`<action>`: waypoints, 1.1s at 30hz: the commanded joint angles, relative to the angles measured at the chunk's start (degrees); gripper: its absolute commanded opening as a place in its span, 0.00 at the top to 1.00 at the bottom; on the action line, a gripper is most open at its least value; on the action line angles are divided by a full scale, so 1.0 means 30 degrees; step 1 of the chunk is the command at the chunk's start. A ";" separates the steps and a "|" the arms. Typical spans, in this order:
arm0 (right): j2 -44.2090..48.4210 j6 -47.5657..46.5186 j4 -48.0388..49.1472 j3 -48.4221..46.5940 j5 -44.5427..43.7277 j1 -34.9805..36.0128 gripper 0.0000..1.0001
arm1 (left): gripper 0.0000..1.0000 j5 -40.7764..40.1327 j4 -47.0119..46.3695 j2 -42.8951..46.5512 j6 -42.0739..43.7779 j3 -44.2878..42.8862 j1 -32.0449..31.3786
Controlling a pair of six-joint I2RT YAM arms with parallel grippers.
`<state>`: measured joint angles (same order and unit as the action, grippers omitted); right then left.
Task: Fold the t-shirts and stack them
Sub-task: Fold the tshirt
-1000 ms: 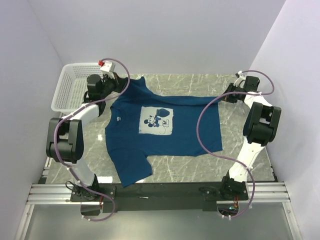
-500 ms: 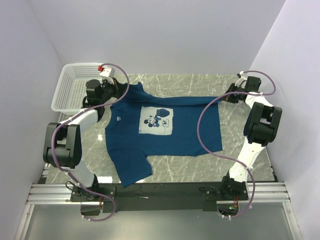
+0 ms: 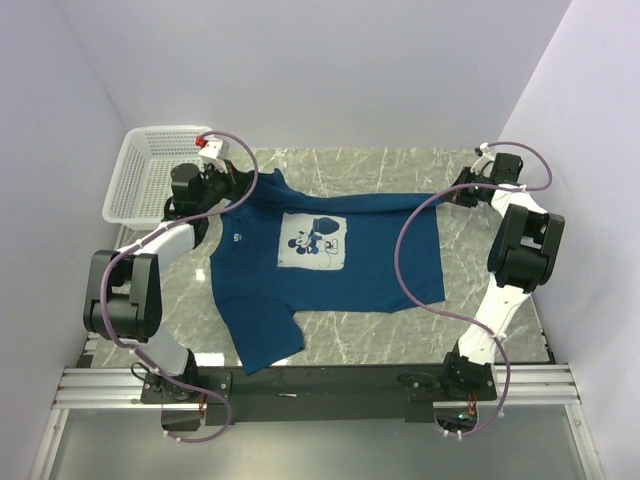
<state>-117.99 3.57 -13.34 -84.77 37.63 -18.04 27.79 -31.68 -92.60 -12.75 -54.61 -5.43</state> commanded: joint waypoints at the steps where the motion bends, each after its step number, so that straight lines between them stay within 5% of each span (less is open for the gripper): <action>1: 0.0718 -0.0107 0.0141 -0.0161 0.0231 -0.0284 1.00 | 0.99 0.0258 -0.0543 0.1070 0.0296 0.0127 0.0053; 33: 0.1978 -0.0840 -0.0269 0.1304 0.0466 -0.0489 0.99 | 0.99 -0.0035 -0.0396 0.3150 0.0208 0.1943 0.0053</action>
<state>-115.28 2.00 -14.50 -81.28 38.50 -18.81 27.29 -31.44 -86.06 -12.75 -49.04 -5.43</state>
